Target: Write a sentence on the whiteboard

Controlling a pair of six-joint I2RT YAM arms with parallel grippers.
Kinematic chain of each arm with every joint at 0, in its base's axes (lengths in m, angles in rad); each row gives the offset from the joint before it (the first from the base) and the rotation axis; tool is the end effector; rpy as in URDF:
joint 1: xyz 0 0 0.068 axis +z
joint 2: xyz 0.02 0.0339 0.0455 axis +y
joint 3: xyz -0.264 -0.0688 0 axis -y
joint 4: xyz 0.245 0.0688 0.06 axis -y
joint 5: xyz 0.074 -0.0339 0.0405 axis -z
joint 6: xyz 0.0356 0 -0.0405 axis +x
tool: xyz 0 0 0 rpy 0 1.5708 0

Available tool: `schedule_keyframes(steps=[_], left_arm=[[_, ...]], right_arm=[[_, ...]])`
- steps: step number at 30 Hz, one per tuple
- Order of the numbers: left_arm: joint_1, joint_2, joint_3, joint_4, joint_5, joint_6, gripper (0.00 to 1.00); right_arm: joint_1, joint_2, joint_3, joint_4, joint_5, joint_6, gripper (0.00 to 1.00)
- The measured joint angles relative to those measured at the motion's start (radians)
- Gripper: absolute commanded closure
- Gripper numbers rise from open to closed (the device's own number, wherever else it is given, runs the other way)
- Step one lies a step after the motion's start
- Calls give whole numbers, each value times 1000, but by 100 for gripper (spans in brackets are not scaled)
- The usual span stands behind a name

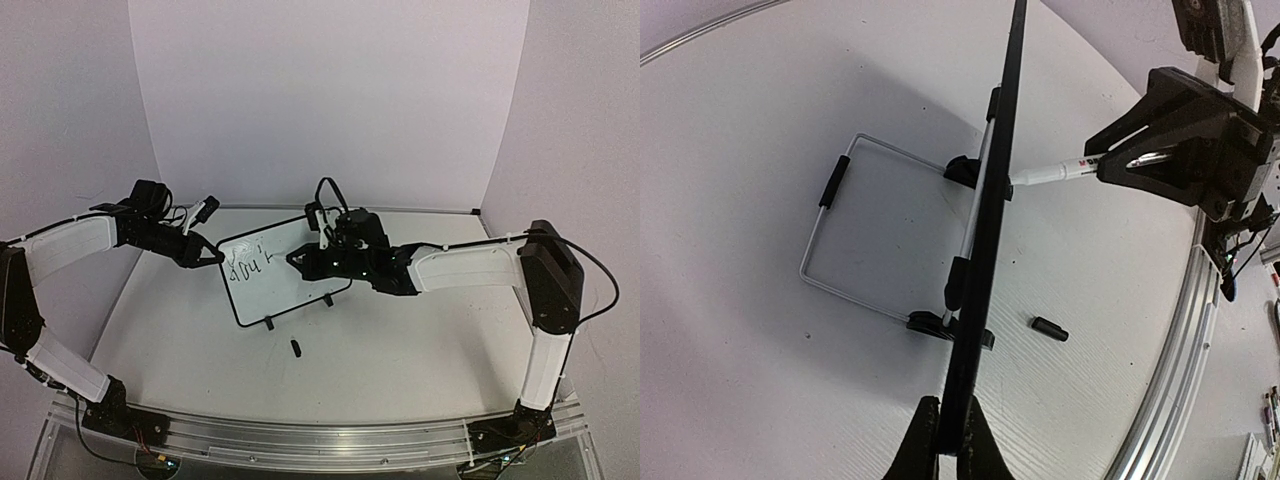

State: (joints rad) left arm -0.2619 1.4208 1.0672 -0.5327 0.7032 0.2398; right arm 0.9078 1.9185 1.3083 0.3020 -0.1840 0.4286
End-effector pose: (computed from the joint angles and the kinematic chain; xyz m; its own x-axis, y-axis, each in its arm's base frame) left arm 0.2791 -0.0986 0.2676 -0.5862 0.3447 -0.7332 0.7532 0.5652 -0.3365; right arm 0.2712 0.3579 0.2374 -0.5364 -0.0231 -0.8436 -0.7248 0.5247 0.4465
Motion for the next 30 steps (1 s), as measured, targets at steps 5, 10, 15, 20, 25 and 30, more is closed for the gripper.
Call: schedule_keyframes(steps=[5,10,15,20,25,30], left_arm=[[0,0,0,0,0,0,100],[0,0,0,0,0,0,100],[0,0,0,0,0,0,100],[0,0,0,0,0,0,100],[0,0,0,0,0,0,100],[0,0,0,0,0,0,100]], right_arm=[[-4,-30,-32,23,10,2,100],[-6,-50,-53,41,5,11,100],[-11,-50,-53,47,-12,21,100],[-16,-50,-53,49,-28,26,100],[-26,-44,-53,50,-37,41,100],[-34,-26,-53,49,-47,47,100]])
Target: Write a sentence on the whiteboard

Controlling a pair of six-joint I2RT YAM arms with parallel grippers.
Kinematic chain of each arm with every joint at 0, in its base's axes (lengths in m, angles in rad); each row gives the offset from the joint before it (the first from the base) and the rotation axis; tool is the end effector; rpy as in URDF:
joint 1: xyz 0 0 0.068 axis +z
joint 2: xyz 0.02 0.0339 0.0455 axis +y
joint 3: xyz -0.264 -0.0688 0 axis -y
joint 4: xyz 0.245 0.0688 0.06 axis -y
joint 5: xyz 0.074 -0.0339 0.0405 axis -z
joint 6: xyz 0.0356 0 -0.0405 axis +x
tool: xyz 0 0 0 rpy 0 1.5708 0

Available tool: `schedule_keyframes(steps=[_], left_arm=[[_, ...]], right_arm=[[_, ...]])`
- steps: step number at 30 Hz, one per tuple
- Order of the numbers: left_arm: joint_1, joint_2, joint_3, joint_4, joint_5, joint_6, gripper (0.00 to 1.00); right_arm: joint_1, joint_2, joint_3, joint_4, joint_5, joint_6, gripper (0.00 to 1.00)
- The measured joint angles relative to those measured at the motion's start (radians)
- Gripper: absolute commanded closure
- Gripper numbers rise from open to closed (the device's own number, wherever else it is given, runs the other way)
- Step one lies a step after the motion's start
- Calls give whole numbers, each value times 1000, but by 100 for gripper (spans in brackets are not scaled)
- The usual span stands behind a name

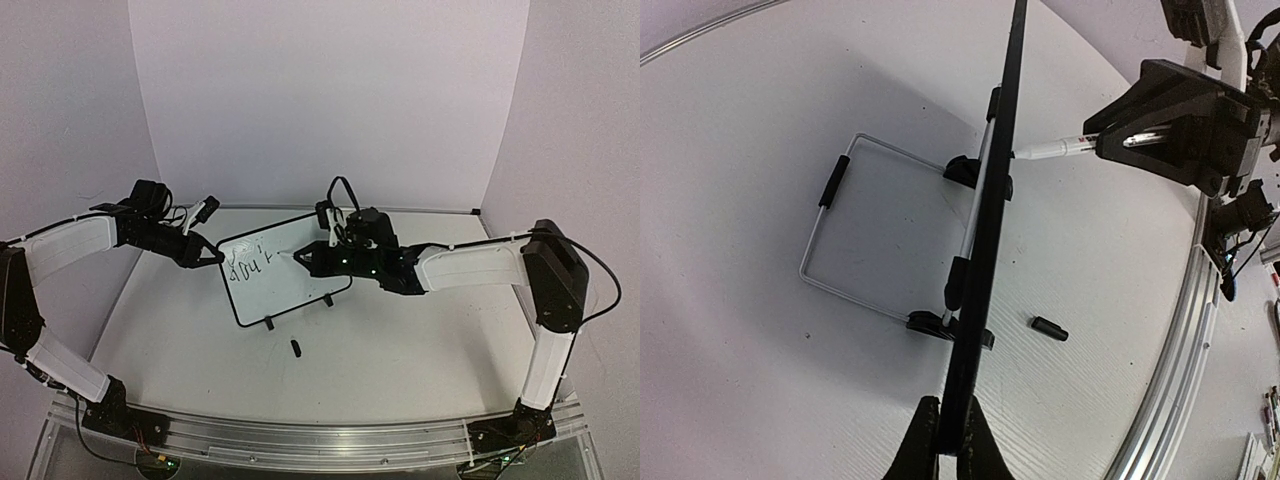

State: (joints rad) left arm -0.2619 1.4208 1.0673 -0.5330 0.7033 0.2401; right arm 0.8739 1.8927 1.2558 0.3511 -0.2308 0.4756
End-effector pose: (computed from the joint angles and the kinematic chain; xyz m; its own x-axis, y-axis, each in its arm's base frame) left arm 0.2791 -0.0986 0.2676 -0.5861 0.3449 -0.7332 0.7533 0.5650 -0.3364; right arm 0.2764 0.3430 0.2358 -0.5672 0.0168 -0.8234 -0.7060 0.5048 0.4966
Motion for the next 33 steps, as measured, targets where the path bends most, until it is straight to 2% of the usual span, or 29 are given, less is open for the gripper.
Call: schedule_keyframes(steps=[33], left_arm=[[1,4,0,1,0,-1,100]], right_arm=[[0,2,0,-7,46,-3,100]])
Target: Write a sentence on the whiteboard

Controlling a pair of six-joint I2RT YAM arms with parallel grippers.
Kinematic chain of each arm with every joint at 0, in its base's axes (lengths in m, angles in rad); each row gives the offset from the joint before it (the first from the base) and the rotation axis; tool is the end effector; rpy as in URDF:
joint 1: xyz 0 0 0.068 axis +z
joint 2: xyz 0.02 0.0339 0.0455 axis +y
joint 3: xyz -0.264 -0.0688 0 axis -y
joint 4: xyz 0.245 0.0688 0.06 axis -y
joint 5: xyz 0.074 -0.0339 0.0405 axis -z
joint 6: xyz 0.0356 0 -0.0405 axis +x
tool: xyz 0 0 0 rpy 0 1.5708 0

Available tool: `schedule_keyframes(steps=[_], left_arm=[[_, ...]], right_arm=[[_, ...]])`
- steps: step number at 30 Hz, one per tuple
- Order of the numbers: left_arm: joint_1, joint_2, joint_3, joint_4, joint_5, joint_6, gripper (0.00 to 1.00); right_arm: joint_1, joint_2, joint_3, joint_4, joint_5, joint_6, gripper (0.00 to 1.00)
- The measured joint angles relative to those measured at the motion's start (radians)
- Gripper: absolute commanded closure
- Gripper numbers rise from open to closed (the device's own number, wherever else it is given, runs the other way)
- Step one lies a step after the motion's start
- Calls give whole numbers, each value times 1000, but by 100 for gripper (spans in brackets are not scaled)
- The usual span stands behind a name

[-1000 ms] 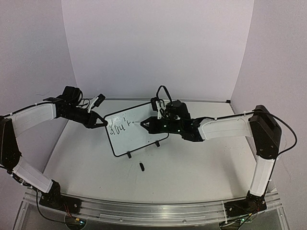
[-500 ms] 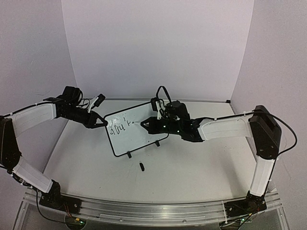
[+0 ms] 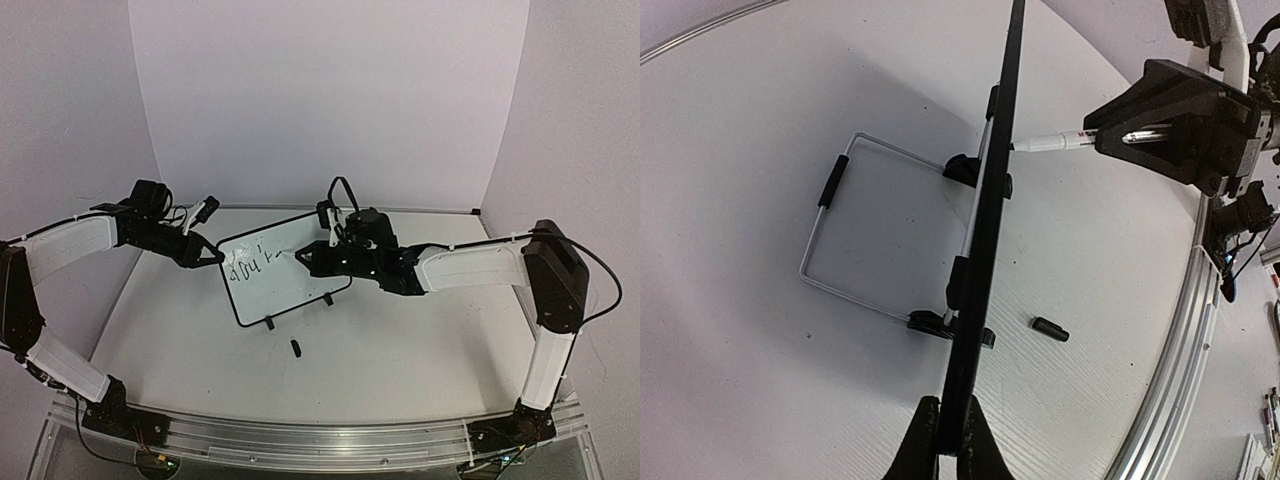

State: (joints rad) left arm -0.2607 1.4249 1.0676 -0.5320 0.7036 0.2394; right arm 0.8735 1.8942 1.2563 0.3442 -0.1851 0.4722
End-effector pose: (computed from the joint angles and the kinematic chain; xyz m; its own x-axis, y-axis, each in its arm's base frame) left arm 0.2799 -0.0985 0.2667 -0.5890 0.3443 -0.7311 0.7514 0.5662 -0.3387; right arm 0.2780 0.3421 0.2346 -0.5597 0.0280 -0.8282 -0.6872 0.5428 0.4828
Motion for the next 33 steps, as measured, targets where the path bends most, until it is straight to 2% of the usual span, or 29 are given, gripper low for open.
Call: schedule_keyframes(steps=[33], left_arm=[[0,1,0,0,0,0,100]], right_arm=[[-4,31,8,28,-81,-1,100]])
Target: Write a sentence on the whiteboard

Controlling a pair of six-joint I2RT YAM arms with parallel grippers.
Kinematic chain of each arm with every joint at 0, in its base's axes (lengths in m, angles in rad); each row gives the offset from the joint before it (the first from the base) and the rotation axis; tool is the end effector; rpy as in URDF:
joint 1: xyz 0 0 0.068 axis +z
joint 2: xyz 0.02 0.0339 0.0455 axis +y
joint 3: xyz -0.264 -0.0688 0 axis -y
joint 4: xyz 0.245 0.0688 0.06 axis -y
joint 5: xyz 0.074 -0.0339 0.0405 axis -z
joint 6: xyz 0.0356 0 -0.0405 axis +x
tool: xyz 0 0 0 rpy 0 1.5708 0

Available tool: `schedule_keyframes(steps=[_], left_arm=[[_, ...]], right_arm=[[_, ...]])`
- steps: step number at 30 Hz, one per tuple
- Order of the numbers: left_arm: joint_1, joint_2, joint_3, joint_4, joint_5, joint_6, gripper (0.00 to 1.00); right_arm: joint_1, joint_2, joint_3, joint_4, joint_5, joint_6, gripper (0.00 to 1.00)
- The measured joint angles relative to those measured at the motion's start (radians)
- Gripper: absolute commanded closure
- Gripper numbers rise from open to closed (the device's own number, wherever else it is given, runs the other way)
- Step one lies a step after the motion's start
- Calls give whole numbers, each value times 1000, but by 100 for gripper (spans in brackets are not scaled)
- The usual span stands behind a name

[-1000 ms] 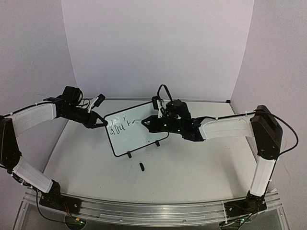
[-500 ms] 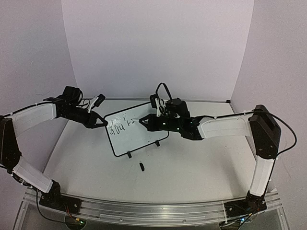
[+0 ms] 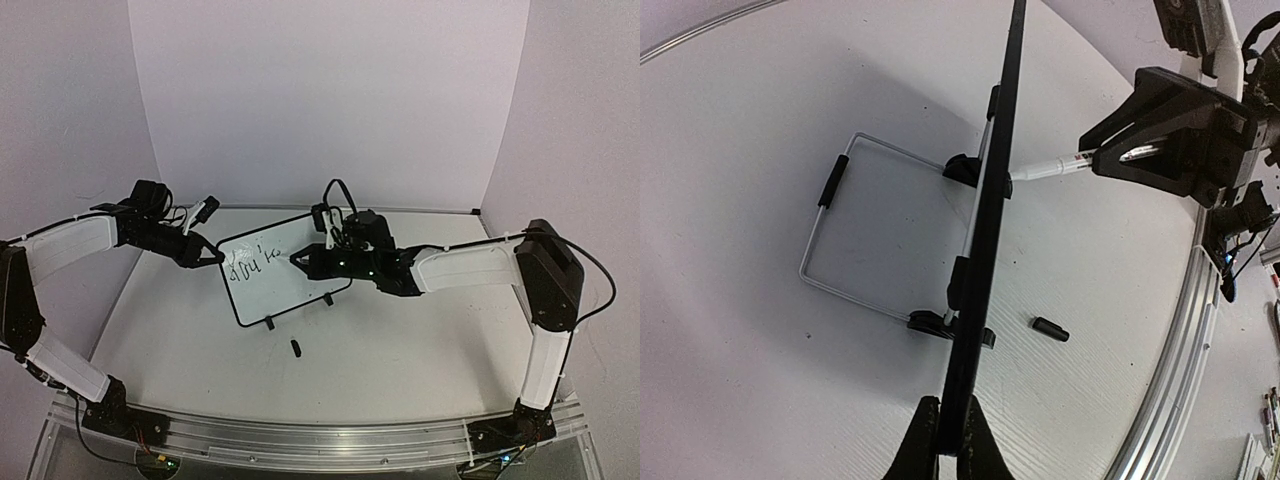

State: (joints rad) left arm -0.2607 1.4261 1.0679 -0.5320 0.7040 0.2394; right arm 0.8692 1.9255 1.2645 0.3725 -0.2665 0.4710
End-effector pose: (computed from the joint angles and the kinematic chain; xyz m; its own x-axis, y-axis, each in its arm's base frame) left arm 0.2801 -0.0986 0.2664 -0.5896 0.3444 -0.7306 0.7512 0.5660 -0.3395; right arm 0.2806 0.3466 0.2272 -0.5720 0.0014 -0.8203 -0.7185 0.4816 0.5018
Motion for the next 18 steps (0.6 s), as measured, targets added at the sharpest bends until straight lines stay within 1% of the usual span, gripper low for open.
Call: schedule_keyframes(steps=[18], left_arm=[[0,3,5,-2,0,0,100]], right_arm=[[2,-6,-45,1,26,2,100]])
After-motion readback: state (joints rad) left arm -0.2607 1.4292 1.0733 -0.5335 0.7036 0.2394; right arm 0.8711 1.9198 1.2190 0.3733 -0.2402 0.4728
